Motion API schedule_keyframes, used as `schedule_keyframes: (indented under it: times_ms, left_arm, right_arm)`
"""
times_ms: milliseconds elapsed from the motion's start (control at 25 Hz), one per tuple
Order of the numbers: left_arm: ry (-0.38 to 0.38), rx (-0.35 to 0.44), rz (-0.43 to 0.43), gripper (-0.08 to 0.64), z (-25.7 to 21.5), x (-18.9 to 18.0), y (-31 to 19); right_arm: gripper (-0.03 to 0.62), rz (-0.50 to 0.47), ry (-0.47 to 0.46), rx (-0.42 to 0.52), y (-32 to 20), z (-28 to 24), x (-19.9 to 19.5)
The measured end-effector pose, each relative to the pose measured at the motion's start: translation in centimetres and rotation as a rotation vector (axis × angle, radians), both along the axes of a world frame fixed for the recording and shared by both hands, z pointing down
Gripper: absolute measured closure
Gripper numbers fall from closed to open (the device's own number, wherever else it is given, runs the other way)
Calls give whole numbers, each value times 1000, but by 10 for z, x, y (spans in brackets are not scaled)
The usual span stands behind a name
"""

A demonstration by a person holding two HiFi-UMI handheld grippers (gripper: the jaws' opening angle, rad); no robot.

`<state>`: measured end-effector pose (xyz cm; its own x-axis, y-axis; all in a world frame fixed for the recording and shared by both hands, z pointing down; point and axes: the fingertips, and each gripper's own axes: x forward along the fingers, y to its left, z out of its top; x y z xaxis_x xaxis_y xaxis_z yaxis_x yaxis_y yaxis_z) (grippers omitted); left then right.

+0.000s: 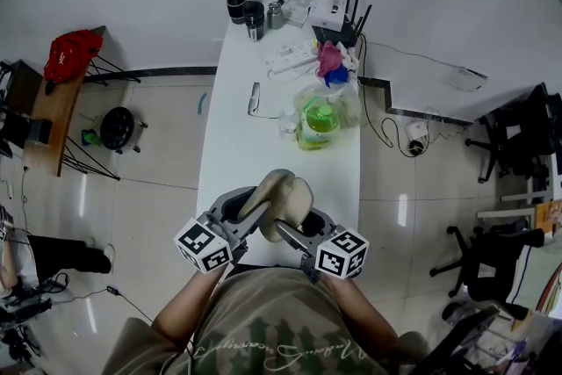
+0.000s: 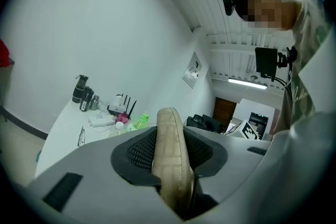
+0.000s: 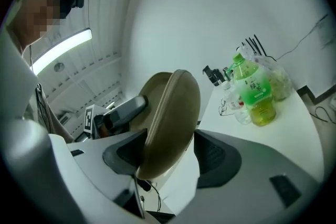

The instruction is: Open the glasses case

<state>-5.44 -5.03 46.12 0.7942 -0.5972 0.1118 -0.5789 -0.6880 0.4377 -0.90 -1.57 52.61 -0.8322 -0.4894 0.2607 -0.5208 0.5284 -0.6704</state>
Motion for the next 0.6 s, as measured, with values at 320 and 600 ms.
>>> schedule_keyframes:
  times_ms: [320,600]
  left_arm:
    - [-193,-35,89,414,42,4,18]
    - [-1,-127,123,486,37,10,27]
  right_arm:
    - [459,75,61,83,-17,-8,37]
    - [534,-1,77,116,-20,-15,43]
